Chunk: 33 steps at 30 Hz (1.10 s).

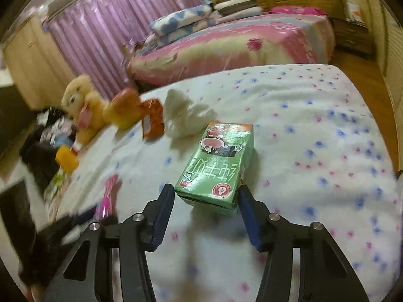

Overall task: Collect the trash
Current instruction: 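Carry the pink package and green carton in both tools over the bin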

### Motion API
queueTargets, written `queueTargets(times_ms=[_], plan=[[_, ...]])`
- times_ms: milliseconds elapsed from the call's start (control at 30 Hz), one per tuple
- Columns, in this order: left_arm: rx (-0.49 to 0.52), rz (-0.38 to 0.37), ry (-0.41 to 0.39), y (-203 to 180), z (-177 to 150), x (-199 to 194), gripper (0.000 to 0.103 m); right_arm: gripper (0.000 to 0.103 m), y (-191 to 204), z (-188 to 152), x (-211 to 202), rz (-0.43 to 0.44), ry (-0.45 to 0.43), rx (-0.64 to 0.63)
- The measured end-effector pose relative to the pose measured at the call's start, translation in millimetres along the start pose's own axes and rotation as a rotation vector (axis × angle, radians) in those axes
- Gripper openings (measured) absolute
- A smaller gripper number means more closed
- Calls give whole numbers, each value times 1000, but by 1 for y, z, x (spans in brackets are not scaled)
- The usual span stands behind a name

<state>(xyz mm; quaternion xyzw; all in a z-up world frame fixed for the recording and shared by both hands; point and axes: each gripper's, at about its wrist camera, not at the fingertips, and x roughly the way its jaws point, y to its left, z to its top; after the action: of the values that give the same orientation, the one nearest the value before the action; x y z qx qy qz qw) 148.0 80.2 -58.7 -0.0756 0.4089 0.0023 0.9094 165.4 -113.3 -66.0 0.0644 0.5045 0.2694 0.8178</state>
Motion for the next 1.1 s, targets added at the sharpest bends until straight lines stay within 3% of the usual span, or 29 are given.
queueTargets(times_ms=[100, 167, 267, 300, 333, 367, 467, 767, 1100], plan=[[-36, 18, 13, 7, -2, 0, 54, 56, -8, -8, -12, -29, 14, 9], [-58, 27, 10, 7, -2, -1, 61, 56, -12, -10, -15, -42, 10, 36], [-54, 80, 12, 0, 0, 0, 64, 78, -11, -9, -12, -56, -15, 85], [-49, 98, 7, -2, 0, 1, 64, 80, -8, -9, -9, -65, -26, 83], [-45, 114, 3, -3, 0, 2, 60, 80, -6, -8, -6, -79, -32, 77], [-42, 117, 3, -4, -1, 3, 49, 79, -3, -7, -1, -104, -39, 62], [-38, 101, -6, -4, -2, 1, 48, 60, -7, -9, 10, -155, -36, 52], [-3, -28, -26, -33, -2, -10, 48, 58, -32, -22, -33, -85, -97, 94], [98, -143, -10, -93, -3, -8, 48, 58, -67, -38, -81, -80, -149, 172]])
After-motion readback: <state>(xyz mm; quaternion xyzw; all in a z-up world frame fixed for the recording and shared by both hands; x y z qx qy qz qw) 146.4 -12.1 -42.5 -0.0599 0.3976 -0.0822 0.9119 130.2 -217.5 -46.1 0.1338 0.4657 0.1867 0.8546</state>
